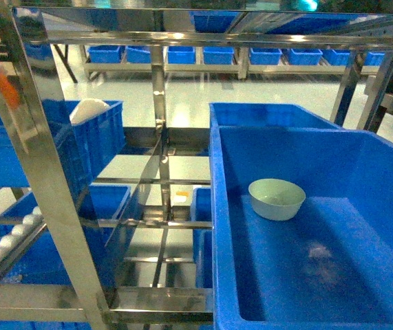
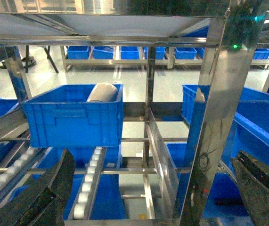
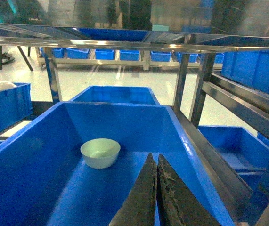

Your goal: Place green bowl on second shelf with right arm

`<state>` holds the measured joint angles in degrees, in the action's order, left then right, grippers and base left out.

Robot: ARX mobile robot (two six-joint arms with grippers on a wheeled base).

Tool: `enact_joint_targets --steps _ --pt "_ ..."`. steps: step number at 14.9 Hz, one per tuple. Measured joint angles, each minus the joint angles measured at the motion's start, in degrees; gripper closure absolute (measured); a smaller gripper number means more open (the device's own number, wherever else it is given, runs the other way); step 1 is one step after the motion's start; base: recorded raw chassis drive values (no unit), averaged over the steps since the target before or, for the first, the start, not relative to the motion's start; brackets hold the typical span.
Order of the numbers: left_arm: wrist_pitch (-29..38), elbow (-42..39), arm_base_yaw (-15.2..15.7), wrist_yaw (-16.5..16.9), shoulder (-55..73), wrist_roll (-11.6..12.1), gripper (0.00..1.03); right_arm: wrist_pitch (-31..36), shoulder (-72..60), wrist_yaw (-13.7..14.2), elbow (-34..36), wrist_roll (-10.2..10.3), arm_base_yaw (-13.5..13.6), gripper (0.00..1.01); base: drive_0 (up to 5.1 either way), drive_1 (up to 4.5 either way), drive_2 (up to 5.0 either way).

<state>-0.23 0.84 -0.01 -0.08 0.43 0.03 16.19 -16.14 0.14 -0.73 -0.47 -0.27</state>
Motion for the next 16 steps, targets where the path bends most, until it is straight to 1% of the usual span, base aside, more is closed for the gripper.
enact_joint_targets --steps 3,10,11,12,13,14,15,16 --pt "0.0 0.0 0.0 0.0 0.0 0.0 0.05 -3.45 3.52 0.0 0.0 0.0 0.0 0.99 0.0 0.0 0.0" --pt "0.0 0.0 0.0 0.0 0.0 0.0 0.05 -5.86 5.88 0.0 0.0 0.0 0.0 0.99 0.0 0.0 0.0" --pt "0.0 0.0 0.0 0.02 0.0 0.0 0.05 -8.46 7.69 0.0 -0.02 0.0 0.0 0.99 0.0 0.0 0.0" --pt "0.0 0.0 0.0 -0.02 0.0 0.0 0.05 -16.74 14.03 -0.17 -0.02 0.02 0.0 0.99 0.0 0.0 0.0" --pt "-0.02 0.0 0.0 0.02 0.0 0.0 0.05 -15.21 15.91 -0.26 -0.15 0.02 0.0 0.99 0.0 0.0 0.0" --pt "0.09 0.0 0.0 0.02 0.0 0.0 0.05 -16.92 15.89 -0.09 -0.02 0.02 0.0 0.99 0.0 0.0 0.0" --pt "0.02 0.0 0.0 0.07 0.0 0.0 0.05 -16.5 15.91 -0.09 -0.02 0.02 0.0 0.99 0.0 0.0 0.0" --pt "-0.04 0.0 0.0 0.02 -0.02 0.0 0.05 -16.39 15.89 -0.11 -0.02 0.02 0.0 0.89 0.0 0.0 0.0"
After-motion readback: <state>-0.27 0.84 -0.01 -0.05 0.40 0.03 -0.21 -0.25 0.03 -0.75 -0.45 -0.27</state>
